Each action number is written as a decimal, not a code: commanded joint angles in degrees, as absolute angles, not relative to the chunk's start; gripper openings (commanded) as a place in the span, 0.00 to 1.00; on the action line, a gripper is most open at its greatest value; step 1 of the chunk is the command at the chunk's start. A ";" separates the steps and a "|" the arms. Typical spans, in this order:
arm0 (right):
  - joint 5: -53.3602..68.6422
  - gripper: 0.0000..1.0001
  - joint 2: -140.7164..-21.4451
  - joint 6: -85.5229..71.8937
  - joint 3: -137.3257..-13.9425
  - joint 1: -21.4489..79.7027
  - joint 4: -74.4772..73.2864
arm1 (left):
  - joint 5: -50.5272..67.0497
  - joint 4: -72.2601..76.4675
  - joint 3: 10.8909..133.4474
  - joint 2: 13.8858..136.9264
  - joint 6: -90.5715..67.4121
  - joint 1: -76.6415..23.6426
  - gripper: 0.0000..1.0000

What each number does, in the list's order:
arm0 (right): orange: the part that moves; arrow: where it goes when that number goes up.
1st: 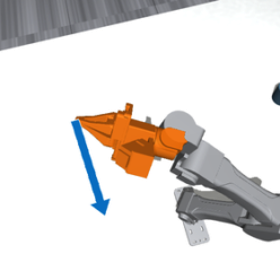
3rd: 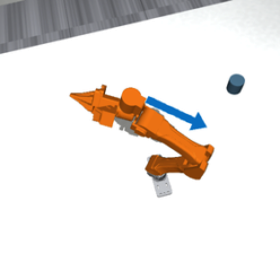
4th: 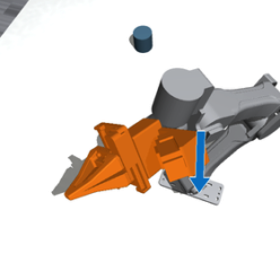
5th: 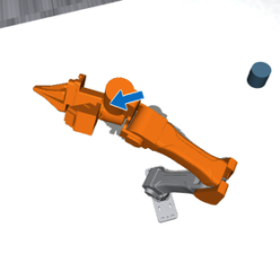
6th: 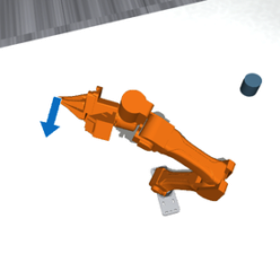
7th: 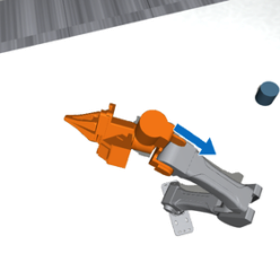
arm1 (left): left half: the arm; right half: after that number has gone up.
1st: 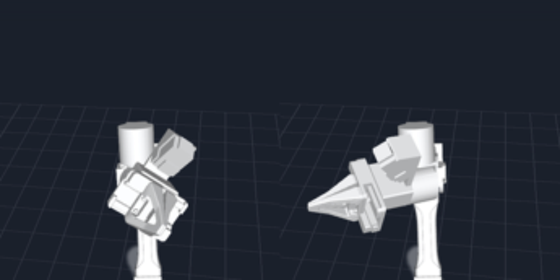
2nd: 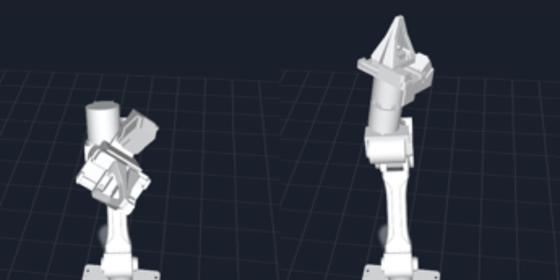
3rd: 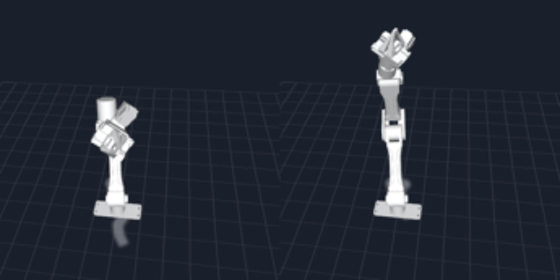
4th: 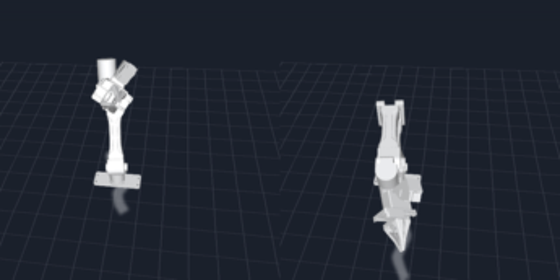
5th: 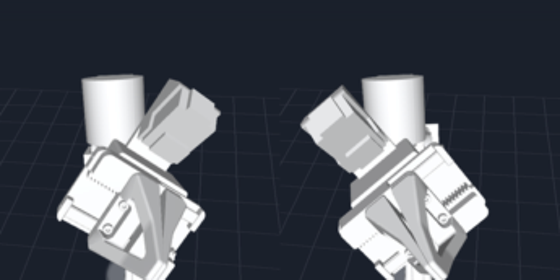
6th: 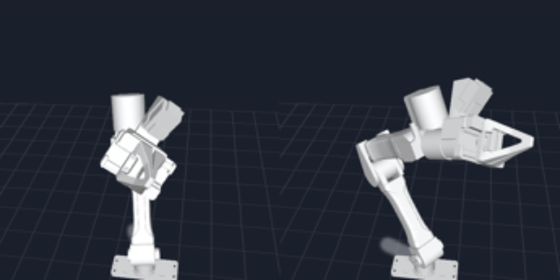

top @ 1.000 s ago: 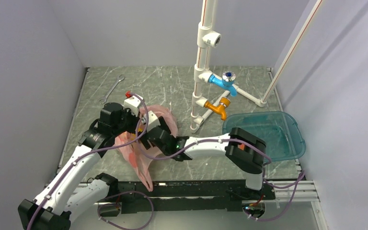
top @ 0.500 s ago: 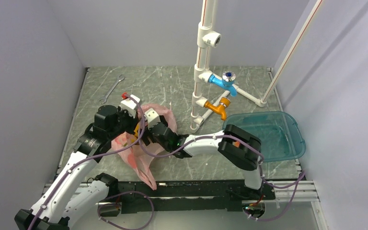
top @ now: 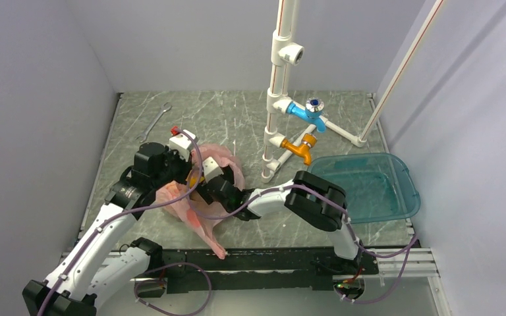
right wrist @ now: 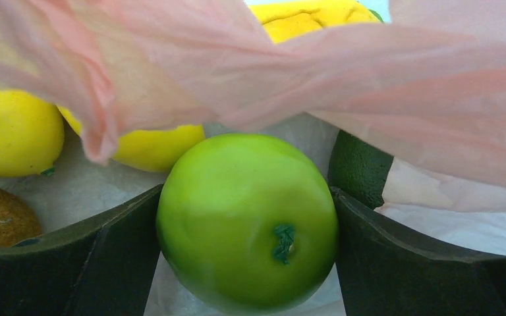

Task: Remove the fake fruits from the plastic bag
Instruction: Take out the fake fruit from the plastic bag.

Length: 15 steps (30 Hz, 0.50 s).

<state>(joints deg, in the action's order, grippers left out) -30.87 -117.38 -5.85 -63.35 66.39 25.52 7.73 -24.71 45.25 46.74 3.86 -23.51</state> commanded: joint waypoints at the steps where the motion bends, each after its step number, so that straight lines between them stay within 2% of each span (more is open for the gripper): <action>1: -32.42 0.80 -116.84 -7.36 -65.30 66.19 24.27 | 8.75 -23.02 46.43 46.68 4.61 -23.73 0.00; 5: -31.20 0.64 -111.82 -6.52 -64.16 66.80 25.43 | 8.28 -23.06 46.47 46.98 4.57 -23.73 0.00; 10: -28.72 0.34 -103.49 -8.49 -62.18 67.82 25.24 | 7.92 -23.31 46.58 47.19 4.66 -23.72 0.00; 15: -17.93 0.24 -94.41 -15.60 -57.19 67.92 25.75 | 7.50 -23.62 46.75 47.58 4.66 -23.69 0.00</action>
<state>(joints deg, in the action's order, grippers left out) -26.96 -102.10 -9.30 -60.47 67.55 22.74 7.68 -24.69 45.25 47.18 3.88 -23.51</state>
